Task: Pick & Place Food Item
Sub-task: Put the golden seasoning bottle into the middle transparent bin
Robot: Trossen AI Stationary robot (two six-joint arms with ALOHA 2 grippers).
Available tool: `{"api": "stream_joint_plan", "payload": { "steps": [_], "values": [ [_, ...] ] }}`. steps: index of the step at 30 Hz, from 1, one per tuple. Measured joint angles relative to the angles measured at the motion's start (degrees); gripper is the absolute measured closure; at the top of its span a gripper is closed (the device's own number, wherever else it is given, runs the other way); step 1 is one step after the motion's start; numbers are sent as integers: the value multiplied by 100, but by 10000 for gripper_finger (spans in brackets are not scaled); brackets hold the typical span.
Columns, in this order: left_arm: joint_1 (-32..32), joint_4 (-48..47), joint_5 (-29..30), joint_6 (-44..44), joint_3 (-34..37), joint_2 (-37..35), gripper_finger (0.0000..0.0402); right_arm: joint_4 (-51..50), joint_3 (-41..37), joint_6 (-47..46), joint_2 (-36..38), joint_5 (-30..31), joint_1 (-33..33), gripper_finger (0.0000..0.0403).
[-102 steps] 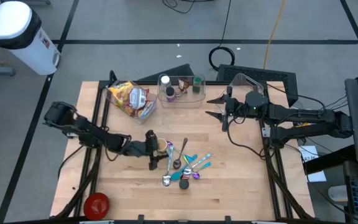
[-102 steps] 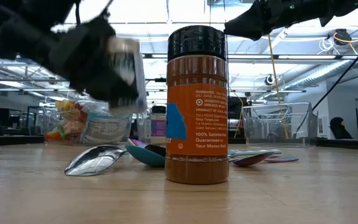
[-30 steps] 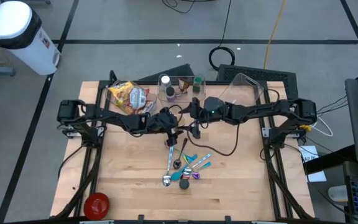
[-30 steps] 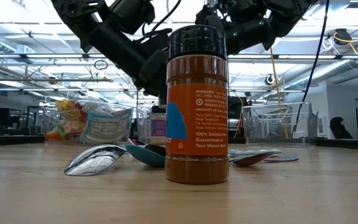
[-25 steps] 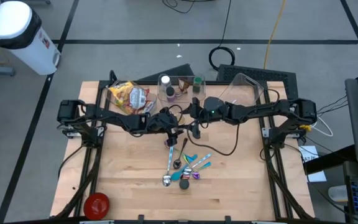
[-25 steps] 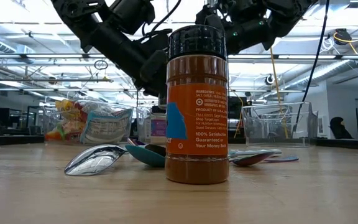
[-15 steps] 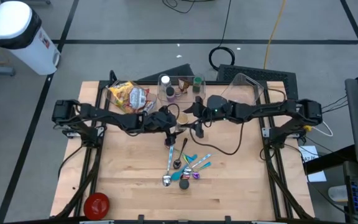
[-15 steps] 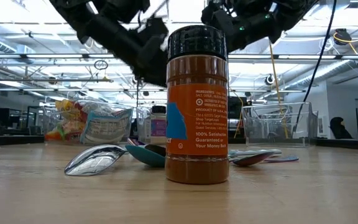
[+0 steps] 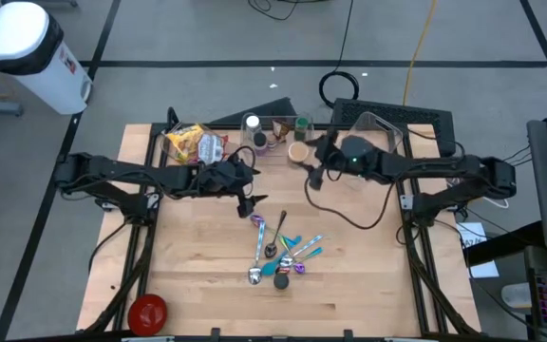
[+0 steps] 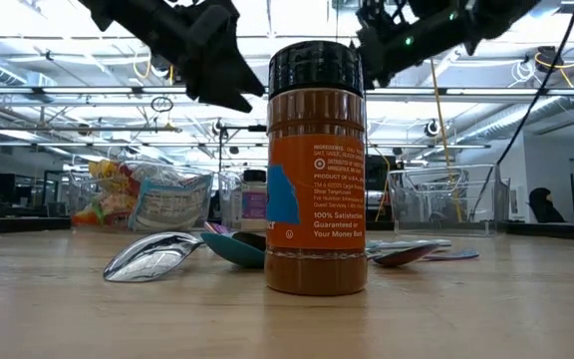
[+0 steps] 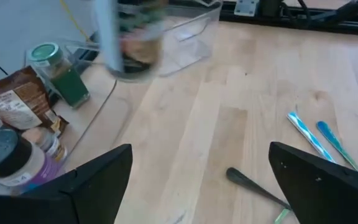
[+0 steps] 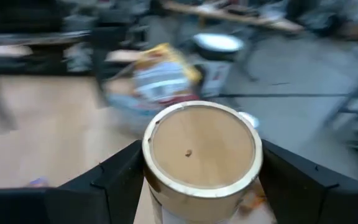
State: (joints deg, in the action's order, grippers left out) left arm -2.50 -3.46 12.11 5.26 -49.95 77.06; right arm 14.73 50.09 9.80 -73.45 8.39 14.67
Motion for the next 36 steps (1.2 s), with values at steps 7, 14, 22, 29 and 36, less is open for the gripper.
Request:
{"api": "stream_joint_plan", "payload": {
  "steps": [7, 14, 22, 29, 36],
  "values": [
    [0, 30, -10, -44, 2, 13, 27, 911, -332, -281, -268, -337, 933, 142],
    [-4, 113, -6, -70, 2, 13, 27, 1717, -244, -568, -961, -1189, 1706, 142],
    [-4, 293, -6, -105, 2, 13, 27, 1672, 310, -452, -2054, -1448, 1867, 142],
    [-9, 423, -6, -103, 2, 15, 27, 1673, 731, -440, -2782, -1439, 1867, 142],
    [-9, 468, -6, -101, 2, 17, 27, 1737, 929, -471, -3200, -1423, 1867, 137]
  ]
}}
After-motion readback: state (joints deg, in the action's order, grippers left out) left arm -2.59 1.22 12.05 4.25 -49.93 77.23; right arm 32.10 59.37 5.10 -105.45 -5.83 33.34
